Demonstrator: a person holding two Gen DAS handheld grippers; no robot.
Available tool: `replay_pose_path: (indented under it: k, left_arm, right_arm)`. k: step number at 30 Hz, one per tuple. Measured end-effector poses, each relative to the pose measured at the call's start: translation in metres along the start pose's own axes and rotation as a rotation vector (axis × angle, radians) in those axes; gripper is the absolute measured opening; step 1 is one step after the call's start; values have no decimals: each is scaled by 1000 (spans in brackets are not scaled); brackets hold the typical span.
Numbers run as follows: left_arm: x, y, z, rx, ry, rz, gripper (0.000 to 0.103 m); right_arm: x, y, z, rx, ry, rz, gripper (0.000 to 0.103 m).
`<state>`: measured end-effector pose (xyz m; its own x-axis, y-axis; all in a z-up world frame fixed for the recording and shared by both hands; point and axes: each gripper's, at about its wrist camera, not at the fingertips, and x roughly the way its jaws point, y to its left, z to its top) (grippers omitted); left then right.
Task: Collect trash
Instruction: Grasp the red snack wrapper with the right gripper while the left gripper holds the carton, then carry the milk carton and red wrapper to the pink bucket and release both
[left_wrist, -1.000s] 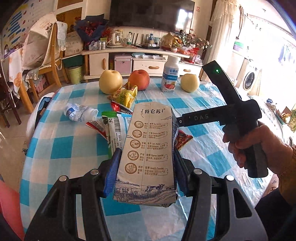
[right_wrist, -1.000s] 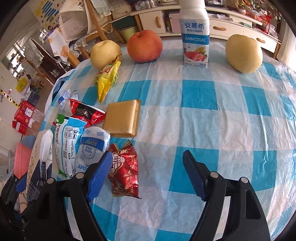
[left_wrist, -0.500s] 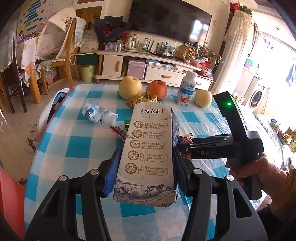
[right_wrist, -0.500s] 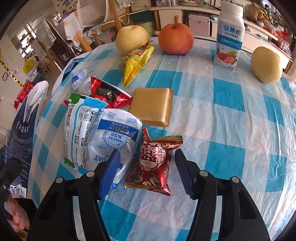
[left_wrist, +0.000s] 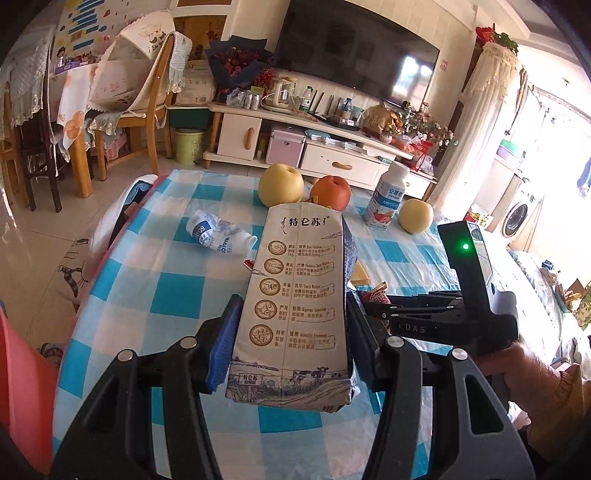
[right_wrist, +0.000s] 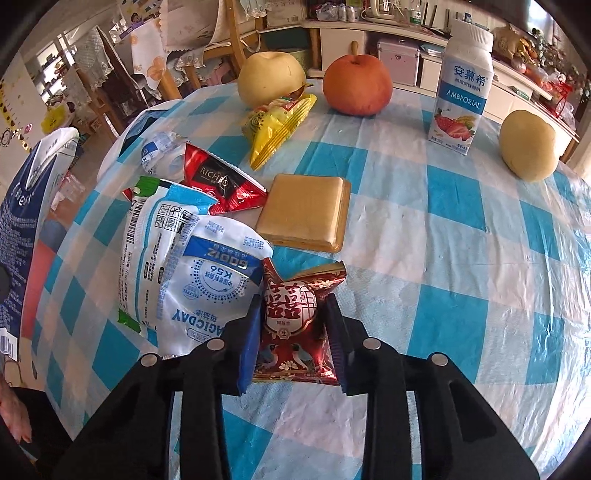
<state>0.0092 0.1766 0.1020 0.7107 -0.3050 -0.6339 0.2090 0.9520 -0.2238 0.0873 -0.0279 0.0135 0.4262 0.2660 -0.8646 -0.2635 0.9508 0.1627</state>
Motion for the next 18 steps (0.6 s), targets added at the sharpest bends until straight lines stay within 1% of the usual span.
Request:
replay_pose_path:
  k: [4, 13, 18]
  left_arm:
    - [-5, 5, 1, -14, -14, 5, 56]
    - [-20, 15, 3, -41, -57, 14, 56]
    - [-31, 22, 3, -56, -89, 44, 56]
  right_arm:
    - [-7, 3, 0, 3, -21, -14, 27]
    - [-49, 17, 5, 18, -146, -26, 26]
    - [-69, 32, 6, 21, -193, 7, 26]
